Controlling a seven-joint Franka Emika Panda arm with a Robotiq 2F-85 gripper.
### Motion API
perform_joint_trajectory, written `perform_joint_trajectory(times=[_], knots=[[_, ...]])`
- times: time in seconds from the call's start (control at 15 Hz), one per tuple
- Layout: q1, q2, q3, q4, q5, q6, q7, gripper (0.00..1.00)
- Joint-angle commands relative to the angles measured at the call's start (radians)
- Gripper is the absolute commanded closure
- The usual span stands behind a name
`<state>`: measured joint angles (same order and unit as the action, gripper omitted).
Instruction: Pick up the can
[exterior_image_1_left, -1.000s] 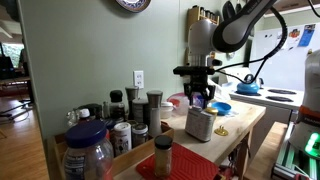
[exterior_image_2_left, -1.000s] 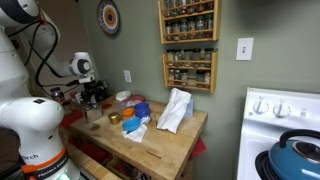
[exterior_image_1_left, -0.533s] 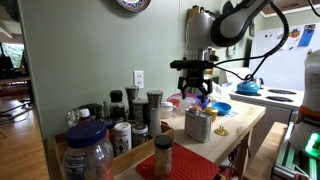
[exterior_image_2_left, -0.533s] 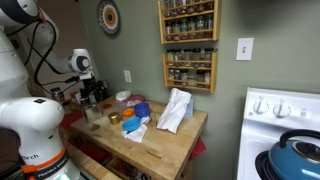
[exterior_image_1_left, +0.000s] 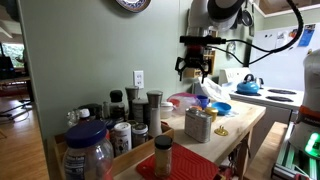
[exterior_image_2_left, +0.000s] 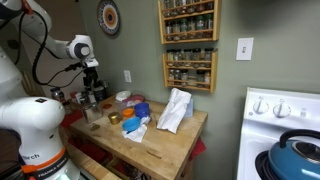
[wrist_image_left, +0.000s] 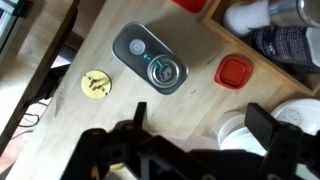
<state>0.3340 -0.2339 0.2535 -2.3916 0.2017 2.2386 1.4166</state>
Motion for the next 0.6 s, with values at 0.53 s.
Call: perform_joint_trajectory(times=[0.53], knots=[[-0.073, -0.058, -0.004, 0.068, 0.056, -0.277, -0.508, 0.0]])
